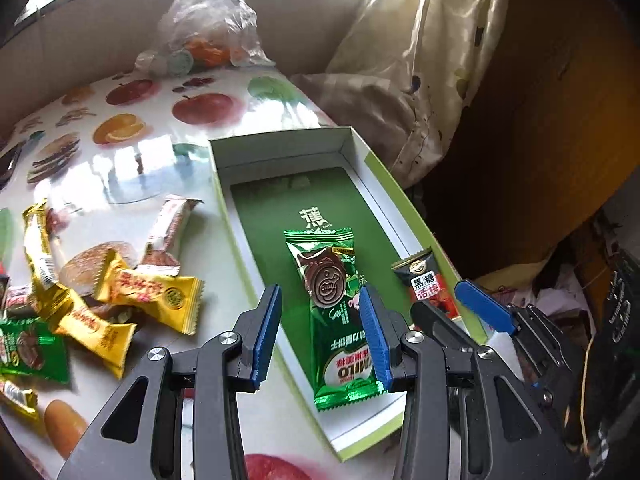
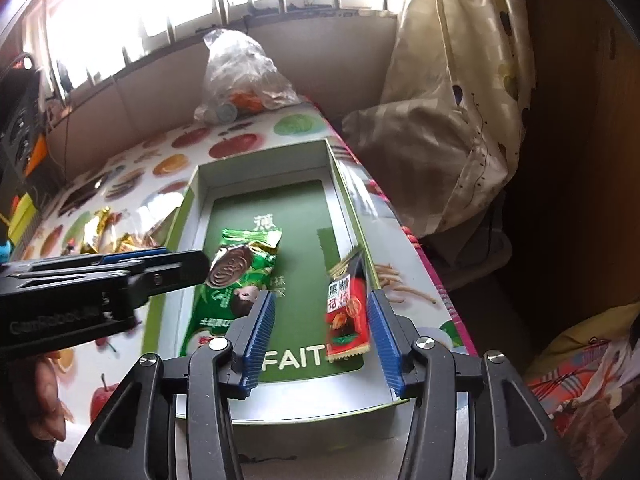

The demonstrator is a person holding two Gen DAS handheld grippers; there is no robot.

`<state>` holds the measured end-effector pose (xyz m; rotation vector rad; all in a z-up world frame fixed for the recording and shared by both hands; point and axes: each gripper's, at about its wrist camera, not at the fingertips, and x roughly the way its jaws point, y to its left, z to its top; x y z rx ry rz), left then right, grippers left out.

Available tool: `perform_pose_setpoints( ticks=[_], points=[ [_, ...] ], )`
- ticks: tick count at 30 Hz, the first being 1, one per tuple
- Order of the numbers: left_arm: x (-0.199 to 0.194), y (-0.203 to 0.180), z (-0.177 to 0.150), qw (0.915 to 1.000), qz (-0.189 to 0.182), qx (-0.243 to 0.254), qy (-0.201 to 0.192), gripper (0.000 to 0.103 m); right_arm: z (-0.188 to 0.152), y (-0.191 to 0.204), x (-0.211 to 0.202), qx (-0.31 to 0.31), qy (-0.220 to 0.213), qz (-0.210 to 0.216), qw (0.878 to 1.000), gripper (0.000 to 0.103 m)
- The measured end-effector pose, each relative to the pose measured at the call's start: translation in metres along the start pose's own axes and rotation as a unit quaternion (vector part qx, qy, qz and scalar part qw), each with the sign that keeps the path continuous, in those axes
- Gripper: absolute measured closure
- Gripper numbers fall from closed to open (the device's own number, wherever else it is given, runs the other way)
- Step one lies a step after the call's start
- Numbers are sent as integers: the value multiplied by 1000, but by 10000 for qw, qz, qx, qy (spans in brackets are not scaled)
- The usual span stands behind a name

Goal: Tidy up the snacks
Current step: 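Move both tools back toward the snack pile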

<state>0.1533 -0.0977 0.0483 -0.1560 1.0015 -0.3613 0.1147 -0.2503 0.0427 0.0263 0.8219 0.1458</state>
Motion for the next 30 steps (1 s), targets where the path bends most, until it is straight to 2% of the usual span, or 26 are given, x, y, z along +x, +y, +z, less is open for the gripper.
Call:
perform_pose_setpoints(
  ticks=[8,12,21,30],
  points=[
    [-32,18,-14,9996,73,-116,-256,61,2,5,-15,43,-143,-39,9999,55],
    [-44,31,-23,9990,263,-194,-290,61,4,14,-21,-8,-209,10,9998,55],
    [-73,58,-42,9961,616,-435,-455,61,8,46,-29,-249,-300,331,9987,55],
    [-100,105,-67,9882,1027,-976,-574,61,9,86,-24,-605,-228,737,9952,55]
  ],
)
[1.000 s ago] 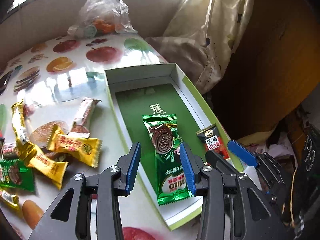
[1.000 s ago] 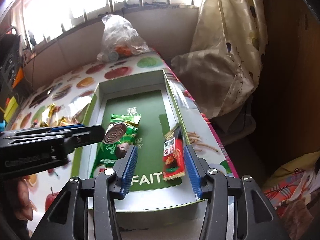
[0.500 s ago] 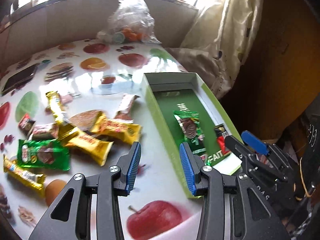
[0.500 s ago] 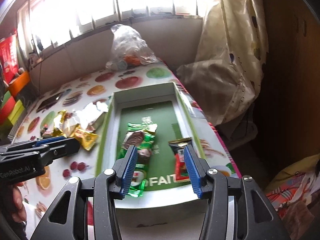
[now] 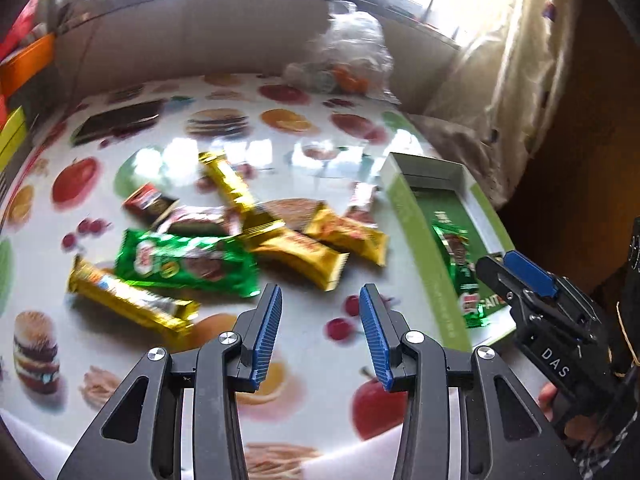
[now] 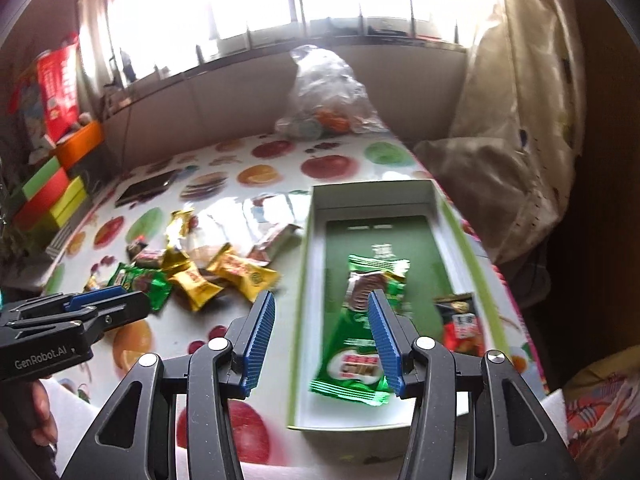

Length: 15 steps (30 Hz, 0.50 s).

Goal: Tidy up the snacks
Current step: 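Move both tools back toward the snack pile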

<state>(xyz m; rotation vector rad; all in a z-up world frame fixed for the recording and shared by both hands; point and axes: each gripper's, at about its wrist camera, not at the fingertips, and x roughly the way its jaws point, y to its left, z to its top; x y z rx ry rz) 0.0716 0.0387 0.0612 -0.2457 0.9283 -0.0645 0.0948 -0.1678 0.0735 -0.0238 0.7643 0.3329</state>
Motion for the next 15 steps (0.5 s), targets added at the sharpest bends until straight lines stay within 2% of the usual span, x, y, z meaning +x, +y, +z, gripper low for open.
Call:
perform_pose_setpoints(
  ticks=[11,13,15],
  points=[
    [-10,60,-14,9980,443,-454,-66,61,3,42,24,-349,236,425,9982,55],
    [-10,72,-17,9971,494,-580,-51,58,3,51,32,-451,321,530,9971,55],
    [-11,83,-20,9961,544,-688,-32,51,3,57,38,-519,401,617,9959,55]
  ],
)
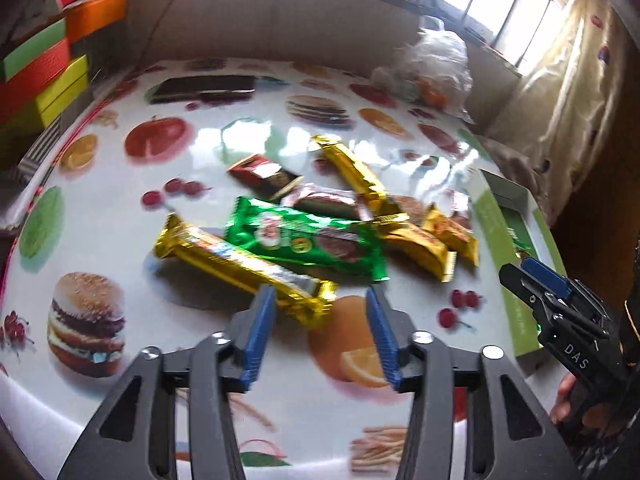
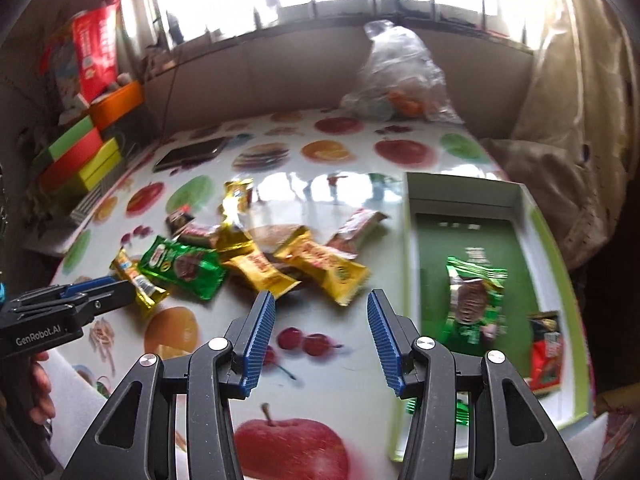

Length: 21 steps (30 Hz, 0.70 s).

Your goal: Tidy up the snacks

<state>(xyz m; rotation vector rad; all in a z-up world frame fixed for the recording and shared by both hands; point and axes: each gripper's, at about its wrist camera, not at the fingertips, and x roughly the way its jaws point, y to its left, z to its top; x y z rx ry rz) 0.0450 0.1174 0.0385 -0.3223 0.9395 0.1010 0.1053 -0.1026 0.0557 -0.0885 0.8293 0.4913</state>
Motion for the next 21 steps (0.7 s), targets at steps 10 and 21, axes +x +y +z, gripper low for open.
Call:
perform_pose_setpoints(
  ticks=[10,21],
  points=[
    [15,41,4,9975,33,-666,217,51,9,21,31,-289,287,301,9987,55],
    [37,46,18,9944,123,-982,364,47,15,31,64,-533,597,353,9962,55]
  ],
)
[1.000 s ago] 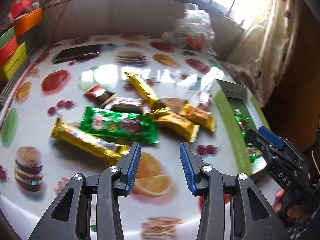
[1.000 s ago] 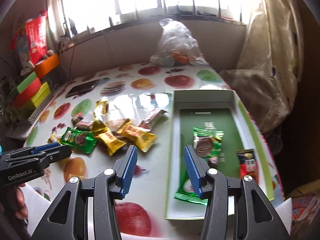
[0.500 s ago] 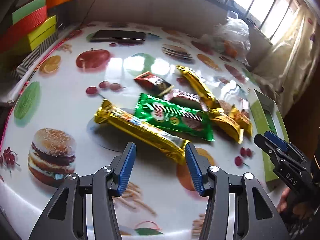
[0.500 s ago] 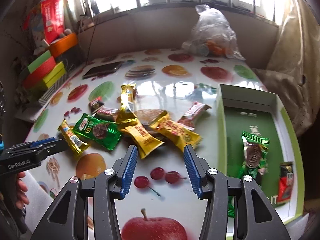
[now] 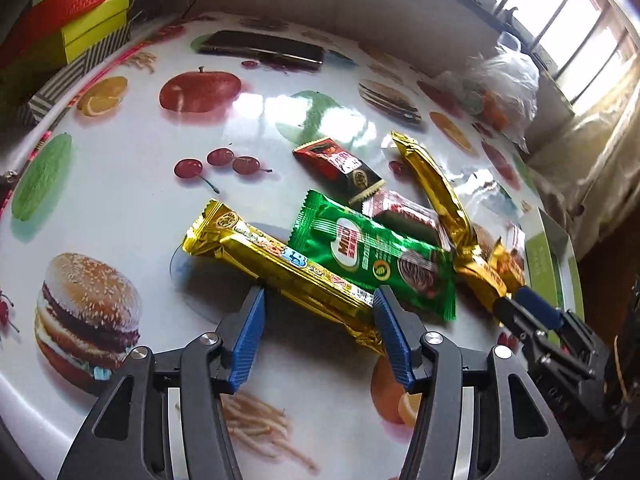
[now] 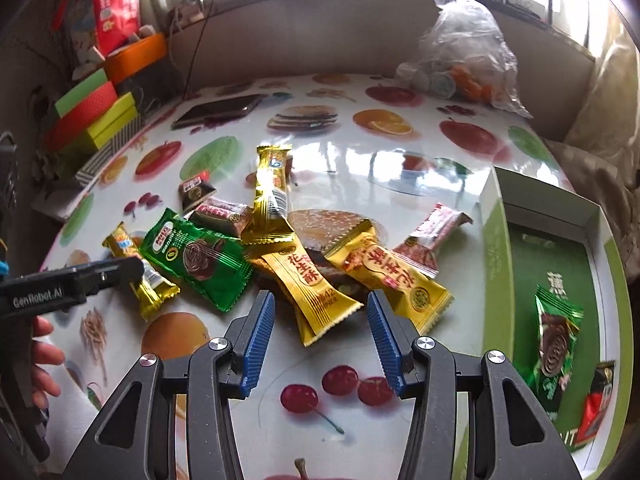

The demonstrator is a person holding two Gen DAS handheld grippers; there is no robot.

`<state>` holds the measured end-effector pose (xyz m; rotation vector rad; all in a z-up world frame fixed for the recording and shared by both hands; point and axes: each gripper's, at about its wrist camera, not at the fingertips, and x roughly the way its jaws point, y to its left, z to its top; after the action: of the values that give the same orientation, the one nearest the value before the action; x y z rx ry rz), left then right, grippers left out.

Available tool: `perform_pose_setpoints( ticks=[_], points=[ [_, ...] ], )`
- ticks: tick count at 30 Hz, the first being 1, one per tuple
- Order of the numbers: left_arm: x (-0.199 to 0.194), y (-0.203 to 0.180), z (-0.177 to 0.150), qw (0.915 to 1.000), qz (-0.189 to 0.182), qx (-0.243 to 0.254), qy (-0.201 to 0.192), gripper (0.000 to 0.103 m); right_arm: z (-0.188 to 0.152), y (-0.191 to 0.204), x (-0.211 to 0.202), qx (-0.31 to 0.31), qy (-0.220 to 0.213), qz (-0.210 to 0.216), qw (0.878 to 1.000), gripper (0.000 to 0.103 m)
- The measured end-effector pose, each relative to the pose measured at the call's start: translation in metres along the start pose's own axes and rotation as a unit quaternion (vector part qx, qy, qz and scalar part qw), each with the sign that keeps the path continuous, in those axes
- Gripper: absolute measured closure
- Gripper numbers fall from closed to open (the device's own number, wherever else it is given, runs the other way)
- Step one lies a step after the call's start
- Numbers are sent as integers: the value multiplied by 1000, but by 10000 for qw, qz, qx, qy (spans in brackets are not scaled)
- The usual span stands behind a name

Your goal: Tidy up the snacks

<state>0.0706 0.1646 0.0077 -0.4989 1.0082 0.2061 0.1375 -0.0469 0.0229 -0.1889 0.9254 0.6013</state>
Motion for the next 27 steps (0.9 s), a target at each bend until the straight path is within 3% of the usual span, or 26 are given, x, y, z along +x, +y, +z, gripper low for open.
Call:
perform_pose_setpoints(
  ticks=[11,19,27],
  points=[
    [1,20,12,9984,141,-545,-63,47,7,1,20,-148,215,-37,9997,55],
    [5,21,17,9977,425,-513,-80,47,9,0,27,-163,243,4,9996,55],
    [1,23,11,9977,613,-289,-40,47,6,2,23,-76,221,76,9997,70]
  ],
)
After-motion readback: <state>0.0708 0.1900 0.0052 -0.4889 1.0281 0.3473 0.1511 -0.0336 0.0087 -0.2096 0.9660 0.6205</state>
